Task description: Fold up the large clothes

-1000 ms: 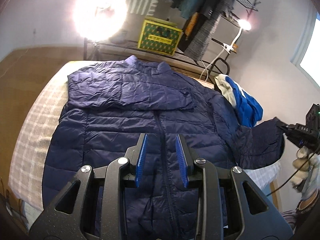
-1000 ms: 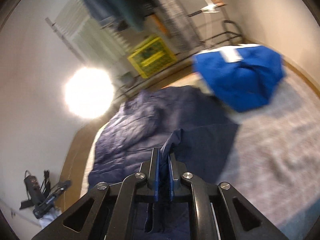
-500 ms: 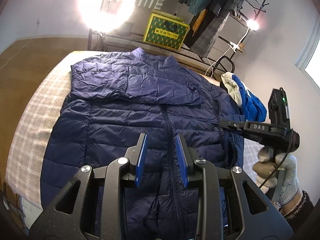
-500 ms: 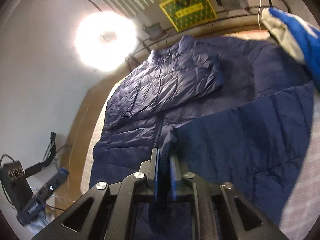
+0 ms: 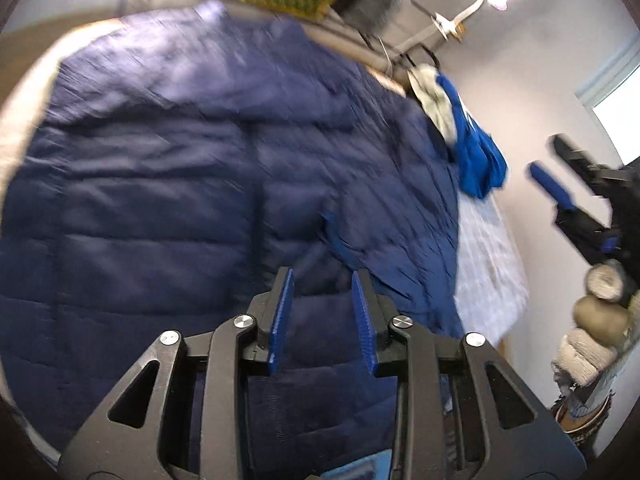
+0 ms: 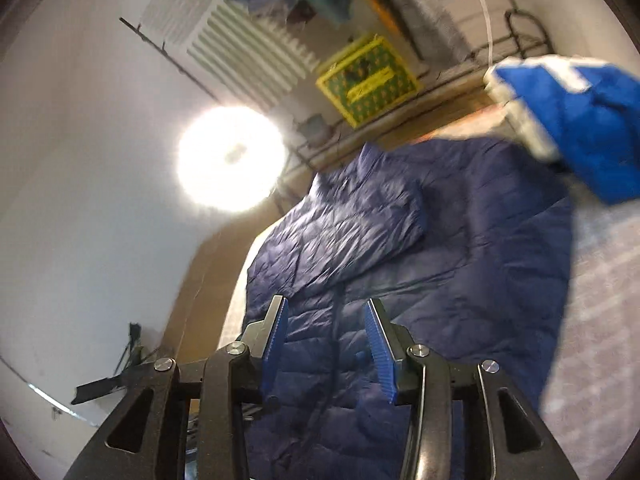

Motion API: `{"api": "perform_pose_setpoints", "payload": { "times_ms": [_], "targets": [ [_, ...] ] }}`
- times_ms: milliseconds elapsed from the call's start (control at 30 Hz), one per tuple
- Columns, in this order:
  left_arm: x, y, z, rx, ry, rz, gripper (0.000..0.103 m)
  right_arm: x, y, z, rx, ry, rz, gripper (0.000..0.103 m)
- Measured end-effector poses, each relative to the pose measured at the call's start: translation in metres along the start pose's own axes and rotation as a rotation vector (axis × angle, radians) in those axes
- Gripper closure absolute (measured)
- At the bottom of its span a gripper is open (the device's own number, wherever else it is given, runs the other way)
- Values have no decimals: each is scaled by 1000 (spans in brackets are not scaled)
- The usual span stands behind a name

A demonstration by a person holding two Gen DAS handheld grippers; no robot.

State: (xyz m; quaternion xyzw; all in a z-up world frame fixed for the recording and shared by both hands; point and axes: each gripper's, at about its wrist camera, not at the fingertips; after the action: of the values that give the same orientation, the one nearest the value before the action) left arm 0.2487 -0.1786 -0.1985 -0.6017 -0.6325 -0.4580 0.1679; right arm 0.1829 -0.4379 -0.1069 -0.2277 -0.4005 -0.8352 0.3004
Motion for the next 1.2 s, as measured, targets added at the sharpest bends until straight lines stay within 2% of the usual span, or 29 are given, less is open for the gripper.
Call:
{"api": "perform_pose_setpoints", "payload": {
  "times_ms": [67,133,200,433,500,533,567,900,1067,1200],
  "targets": [
    [-24,3,-4,33,-38,55,55,21,2,-1,48,-63,-58,60],
    [-45,7,-7,66,-60,106,55,42,4,-4,96,-142,-118,60],
    [-61,13,-10,85,-83,136,55,56,6,-9,107,-180,-151,60],
    [-101,28,-2,176,-60,171,56,76,14,-48,-9,-160,-154,60],
    [-106,31,-6,153,-41,165,77,76,16,-57,-36,-147,-146,60],
    [-107,34,-10,126,-26,157,82,76,15,-61,-45,-143,-143,60],
    [-107,39,-16,85,-3,140,93,76,16,-65,-53,-142,-139,60],
    [-99,89,-66,-239,148,-51,99,60,18,-83,-80,-185,-78,60],
    [-82,134,-55,-260,171,-131,99,47,17,-84,-38,-256,-53,60],
    [-68,168,-32,-253,223,-188,100,29,19,-83,16,-321,-23,60]
  ]
}}
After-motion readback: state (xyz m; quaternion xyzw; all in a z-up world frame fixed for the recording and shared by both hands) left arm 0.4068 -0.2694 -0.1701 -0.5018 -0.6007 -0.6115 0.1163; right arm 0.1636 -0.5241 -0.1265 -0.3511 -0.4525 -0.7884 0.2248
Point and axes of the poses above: each gripper's, at about its wrist camera, not at the fingertips, and x roughly against the way its jaws point, z to its left, y to its top, and after that the axes turned 2 degrees about -y, right-handed
